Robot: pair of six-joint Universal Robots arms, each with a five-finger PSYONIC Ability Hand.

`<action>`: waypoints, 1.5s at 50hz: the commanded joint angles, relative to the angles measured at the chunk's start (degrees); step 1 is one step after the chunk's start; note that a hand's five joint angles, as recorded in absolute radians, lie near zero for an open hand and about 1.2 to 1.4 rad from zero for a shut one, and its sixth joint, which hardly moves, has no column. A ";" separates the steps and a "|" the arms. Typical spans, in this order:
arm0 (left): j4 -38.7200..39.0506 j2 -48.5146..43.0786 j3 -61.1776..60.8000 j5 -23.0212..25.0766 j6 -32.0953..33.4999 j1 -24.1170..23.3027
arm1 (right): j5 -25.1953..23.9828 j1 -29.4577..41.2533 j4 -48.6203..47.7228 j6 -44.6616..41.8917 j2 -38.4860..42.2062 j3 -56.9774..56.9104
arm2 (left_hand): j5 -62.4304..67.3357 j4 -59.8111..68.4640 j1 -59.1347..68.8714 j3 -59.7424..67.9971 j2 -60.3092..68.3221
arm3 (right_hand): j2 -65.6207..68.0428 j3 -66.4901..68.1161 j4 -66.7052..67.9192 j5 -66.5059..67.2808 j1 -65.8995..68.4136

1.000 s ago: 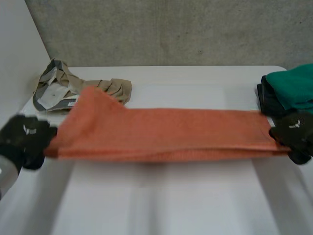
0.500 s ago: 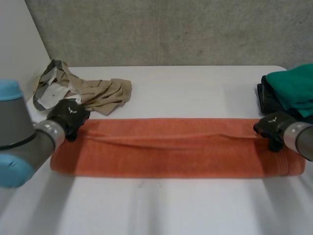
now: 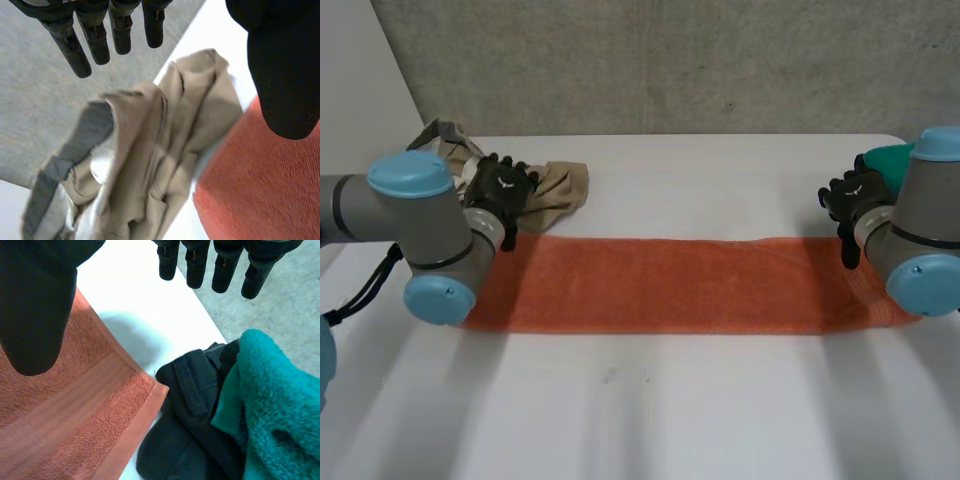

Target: Fold the laundry.

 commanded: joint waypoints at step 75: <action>11.43 36.06 -40.78 3.61 -13.53 2.84 | -24.14 38.15 -30.46 -19.86 3.60 14.37 | -2.93 -1.69 -1.42 -2.30 -2.10 | 40.85 40.68 40.59 40.17 39.71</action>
